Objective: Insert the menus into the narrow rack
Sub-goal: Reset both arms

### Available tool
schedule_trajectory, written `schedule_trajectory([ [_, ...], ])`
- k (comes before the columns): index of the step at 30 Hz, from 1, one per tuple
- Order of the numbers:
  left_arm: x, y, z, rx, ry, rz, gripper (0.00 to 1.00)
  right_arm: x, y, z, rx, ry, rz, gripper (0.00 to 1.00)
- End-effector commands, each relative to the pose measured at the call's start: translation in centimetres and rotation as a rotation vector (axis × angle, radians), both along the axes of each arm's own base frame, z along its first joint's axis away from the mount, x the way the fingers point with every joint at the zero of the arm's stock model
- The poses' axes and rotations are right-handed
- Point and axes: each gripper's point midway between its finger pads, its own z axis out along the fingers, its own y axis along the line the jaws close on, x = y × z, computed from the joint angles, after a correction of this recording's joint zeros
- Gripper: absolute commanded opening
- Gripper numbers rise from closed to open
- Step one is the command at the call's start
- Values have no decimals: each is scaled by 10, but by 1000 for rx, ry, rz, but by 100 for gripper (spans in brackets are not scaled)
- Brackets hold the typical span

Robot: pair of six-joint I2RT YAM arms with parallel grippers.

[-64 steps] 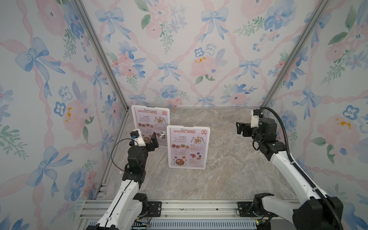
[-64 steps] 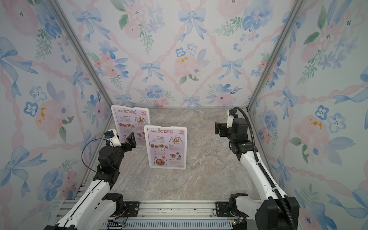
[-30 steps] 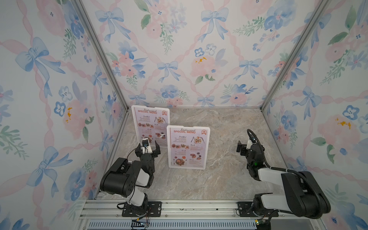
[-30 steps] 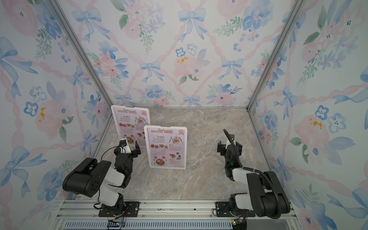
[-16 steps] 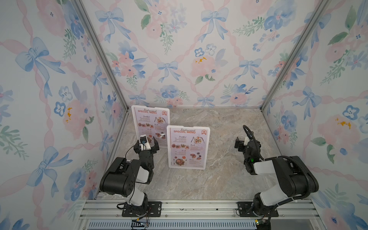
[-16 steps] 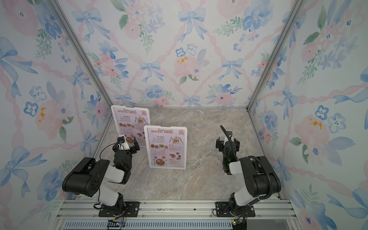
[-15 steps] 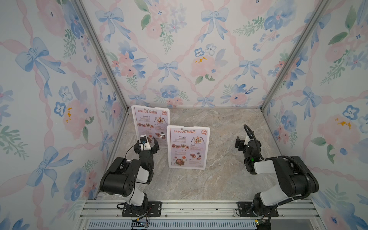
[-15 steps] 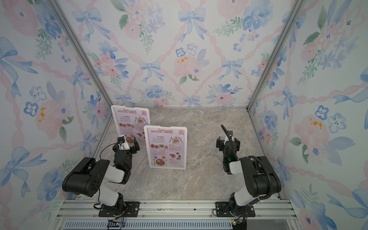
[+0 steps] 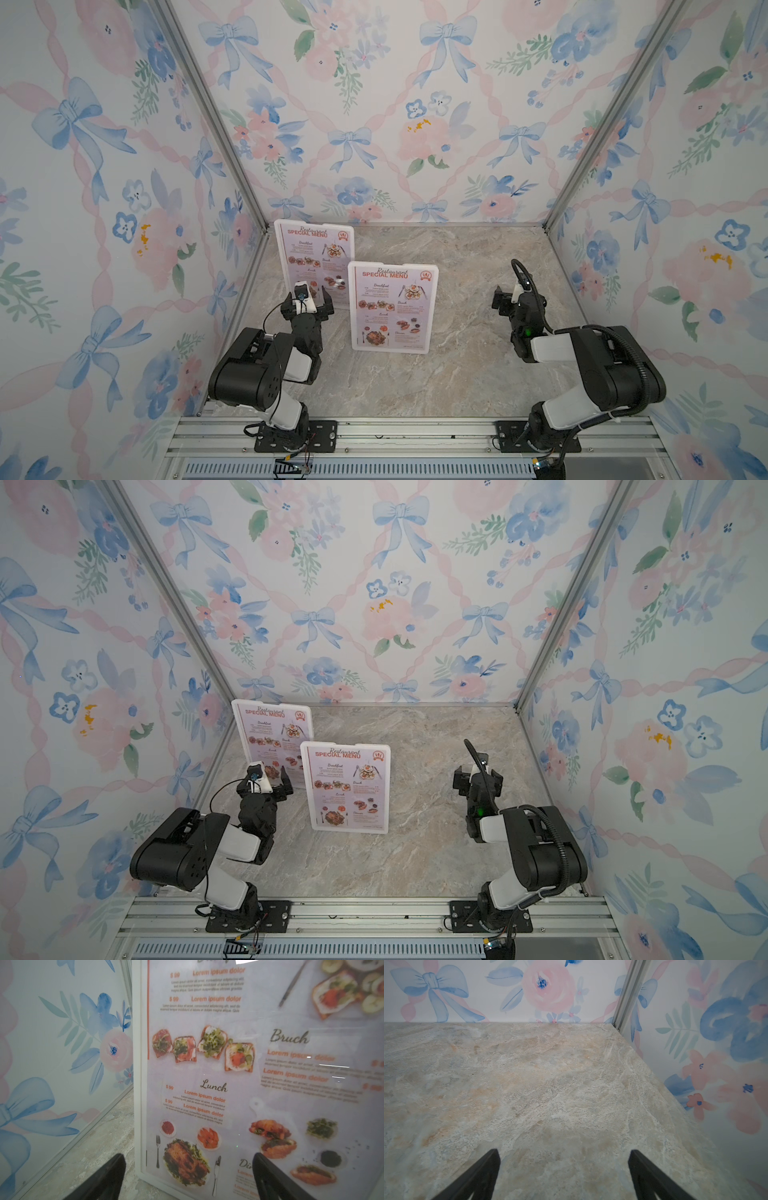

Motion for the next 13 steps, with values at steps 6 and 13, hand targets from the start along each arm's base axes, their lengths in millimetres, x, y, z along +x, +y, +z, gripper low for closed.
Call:
schedule_trajectory([
  [6, 1, -1, 3, 2, -7, -7, 98, 4, 1, 9, 15, -29, -1, 98],
  [13, 1, -1, 3, 3, -7, -6, 98, 9, 15, 6, 40, -5, 112, 98],
])
